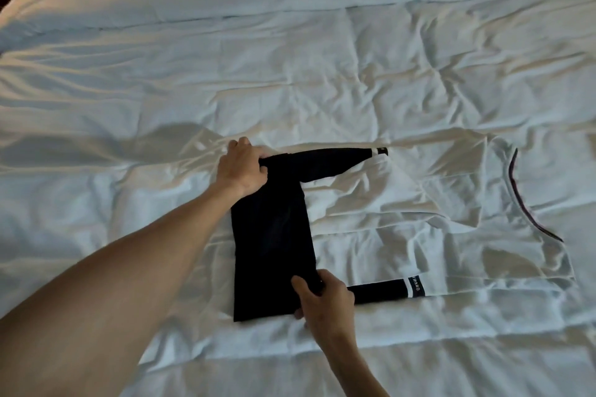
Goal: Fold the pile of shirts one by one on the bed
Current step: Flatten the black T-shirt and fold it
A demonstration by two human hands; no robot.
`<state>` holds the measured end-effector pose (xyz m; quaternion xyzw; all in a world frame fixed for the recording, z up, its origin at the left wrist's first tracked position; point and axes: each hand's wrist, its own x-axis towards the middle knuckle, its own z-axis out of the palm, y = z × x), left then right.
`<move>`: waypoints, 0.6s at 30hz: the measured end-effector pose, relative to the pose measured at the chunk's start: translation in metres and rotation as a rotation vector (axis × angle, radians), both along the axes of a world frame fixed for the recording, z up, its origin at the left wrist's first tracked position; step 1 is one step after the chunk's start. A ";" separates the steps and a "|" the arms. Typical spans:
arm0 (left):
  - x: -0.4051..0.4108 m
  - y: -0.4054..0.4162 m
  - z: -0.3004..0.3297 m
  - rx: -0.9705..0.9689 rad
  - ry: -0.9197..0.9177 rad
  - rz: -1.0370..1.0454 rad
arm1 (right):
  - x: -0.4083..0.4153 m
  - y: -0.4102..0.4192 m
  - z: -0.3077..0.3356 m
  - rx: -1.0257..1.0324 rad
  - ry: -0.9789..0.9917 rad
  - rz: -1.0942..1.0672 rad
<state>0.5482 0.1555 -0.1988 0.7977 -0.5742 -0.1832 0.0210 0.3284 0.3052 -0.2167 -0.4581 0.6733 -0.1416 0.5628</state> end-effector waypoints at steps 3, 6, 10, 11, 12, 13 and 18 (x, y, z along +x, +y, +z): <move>-0.003 -0.009 0.001 -0.077 0.085 0.009 | -0.008 -0.005 0.004 -0.088 0.145 -0.050; -0.012 -0.018 0.007 -0.062 0.118 -0.021 | -0.018 -0.007 0.011 -0.154 0.329 0.051; -0.002 -0.006 0.004 -0.177 0.096 -0.086 | -0.016 0.002 0.014 -0.398 0.580 0.223; 0.004 0.002 0.002 -0.240 0.055 -0.144 | -0.012 0.007 0.011 -0.487 0.567 0.221; 0.012 0.010 -0.001 -0.299 0.009 -0.196 | -0.006 0.010 0.009 -0.565 0.548 0.219; 0.020 0.019 -0.003 -0.350 -0.030 -0.235 | 0.002 0.014 0.008 -0.598 0.513 0.236; 0.047 0.056 -0.014 -0.334 -0.152 -0.394 | 0.050 0.024 0.007 -0.555 0.460 0.448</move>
